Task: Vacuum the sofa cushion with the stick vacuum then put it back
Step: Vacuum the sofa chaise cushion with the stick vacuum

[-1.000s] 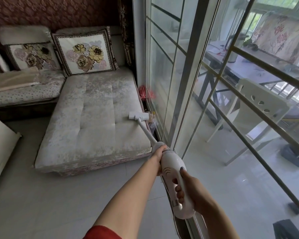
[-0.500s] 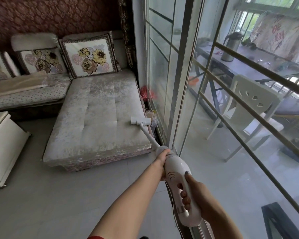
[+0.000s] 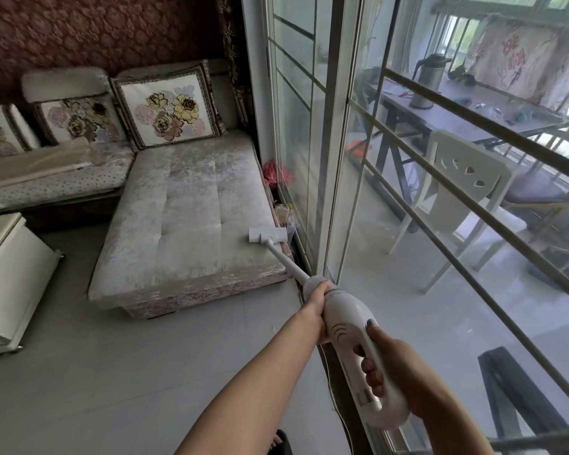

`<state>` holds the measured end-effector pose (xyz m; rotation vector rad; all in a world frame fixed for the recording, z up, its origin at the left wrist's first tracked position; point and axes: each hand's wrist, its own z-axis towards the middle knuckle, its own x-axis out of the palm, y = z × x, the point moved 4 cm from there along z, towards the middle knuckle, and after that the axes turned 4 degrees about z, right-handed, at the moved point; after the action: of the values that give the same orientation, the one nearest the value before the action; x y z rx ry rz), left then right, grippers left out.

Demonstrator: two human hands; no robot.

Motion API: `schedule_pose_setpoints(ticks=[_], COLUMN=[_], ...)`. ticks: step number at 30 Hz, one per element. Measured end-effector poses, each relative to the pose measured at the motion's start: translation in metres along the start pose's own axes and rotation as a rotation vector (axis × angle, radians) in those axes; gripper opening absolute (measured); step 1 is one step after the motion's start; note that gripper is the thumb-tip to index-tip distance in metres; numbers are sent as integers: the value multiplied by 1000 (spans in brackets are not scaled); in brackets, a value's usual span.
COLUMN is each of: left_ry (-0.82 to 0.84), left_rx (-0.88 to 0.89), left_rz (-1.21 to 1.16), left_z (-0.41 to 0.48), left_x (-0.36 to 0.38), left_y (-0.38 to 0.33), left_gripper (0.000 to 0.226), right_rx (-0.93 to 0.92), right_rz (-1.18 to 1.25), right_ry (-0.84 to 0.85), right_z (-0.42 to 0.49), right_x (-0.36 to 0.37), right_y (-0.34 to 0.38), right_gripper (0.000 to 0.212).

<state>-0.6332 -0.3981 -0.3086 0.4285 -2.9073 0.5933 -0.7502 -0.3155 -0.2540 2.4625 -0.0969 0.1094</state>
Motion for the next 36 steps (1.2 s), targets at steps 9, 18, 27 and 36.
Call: schedule_pose_setpoints(ticks=[9, 18, 27, 36], left_ry=[16, 15, -1, 23], left_rx=[-11, 10, 37, 28], left_rz=[-45, -26, -25, -4], left_z=[-18, -29, -13, -1], left_x=[9, 5, -4, -14], left_y=[21, 8, -22, -63], left_gripper=[54, 49, 49, 48], right_rx=[4, -20, -7, -5], right_rz=[-59, -70, -39, -13], right_ry=[3, 14, 18, 31], right_z=[-19, -19, 5, 38], right_x=[-20, -9, 10, 32], right_y=[-5, 7, 23, 47], right_gripper=[55, 53, 53, 52])
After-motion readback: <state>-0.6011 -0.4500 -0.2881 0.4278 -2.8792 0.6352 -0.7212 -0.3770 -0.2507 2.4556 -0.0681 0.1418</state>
